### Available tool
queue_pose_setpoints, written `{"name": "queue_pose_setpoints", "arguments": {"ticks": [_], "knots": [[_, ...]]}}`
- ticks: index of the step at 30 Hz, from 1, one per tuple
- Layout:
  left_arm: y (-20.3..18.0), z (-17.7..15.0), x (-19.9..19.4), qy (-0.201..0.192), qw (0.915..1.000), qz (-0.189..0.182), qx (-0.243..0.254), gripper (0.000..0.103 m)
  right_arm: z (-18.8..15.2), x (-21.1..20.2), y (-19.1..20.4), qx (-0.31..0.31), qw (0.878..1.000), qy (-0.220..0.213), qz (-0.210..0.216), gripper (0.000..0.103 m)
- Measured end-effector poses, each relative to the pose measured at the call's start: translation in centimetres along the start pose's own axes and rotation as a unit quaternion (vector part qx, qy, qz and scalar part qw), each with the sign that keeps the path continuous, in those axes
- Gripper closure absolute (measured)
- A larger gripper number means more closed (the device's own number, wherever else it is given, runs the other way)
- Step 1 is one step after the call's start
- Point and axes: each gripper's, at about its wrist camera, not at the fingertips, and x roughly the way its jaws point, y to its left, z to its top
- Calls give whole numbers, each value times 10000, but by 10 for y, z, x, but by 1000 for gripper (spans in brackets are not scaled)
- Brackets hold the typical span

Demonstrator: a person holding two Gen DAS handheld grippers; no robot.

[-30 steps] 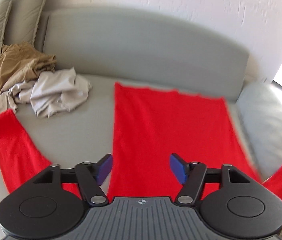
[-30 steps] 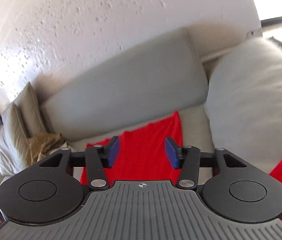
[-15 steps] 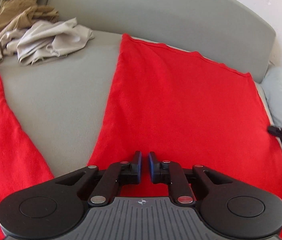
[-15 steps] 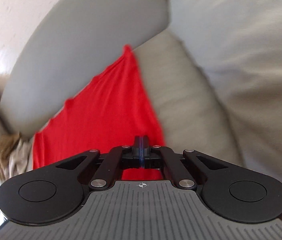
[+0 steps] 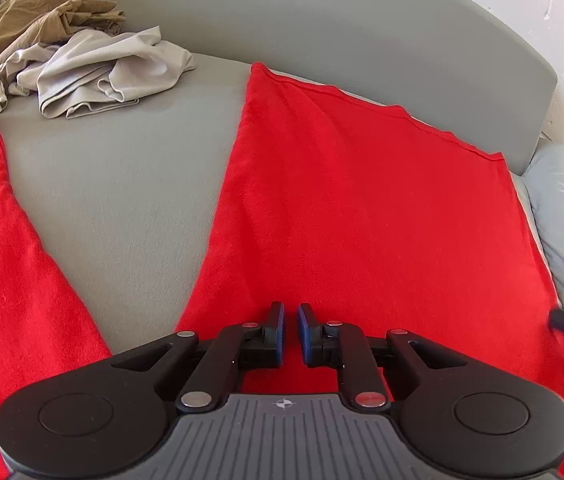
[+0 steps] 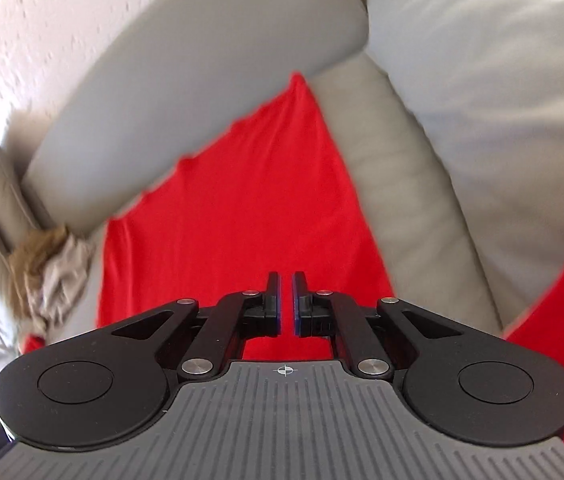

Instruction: Fold clothes

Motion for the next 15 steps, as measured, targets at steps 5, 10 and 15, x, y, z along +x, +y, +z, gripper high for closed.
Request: {"name": "queue_pose_setpoints", "arguments": {"ticks": [5,10,15], "knots": [[-6,-2,-1,-95,9992,69,383,87,1,-41,-37,300,9964,-131,-784,96],[-40,-33,-22,-121,9941,-67,1080,82,-2,-155,-55,429,9967,-686,-17,56],[-82,-76,-51,-40,9860,-327,1632,70,-30,-215,-56,447,9941,-722,675,50]]}}
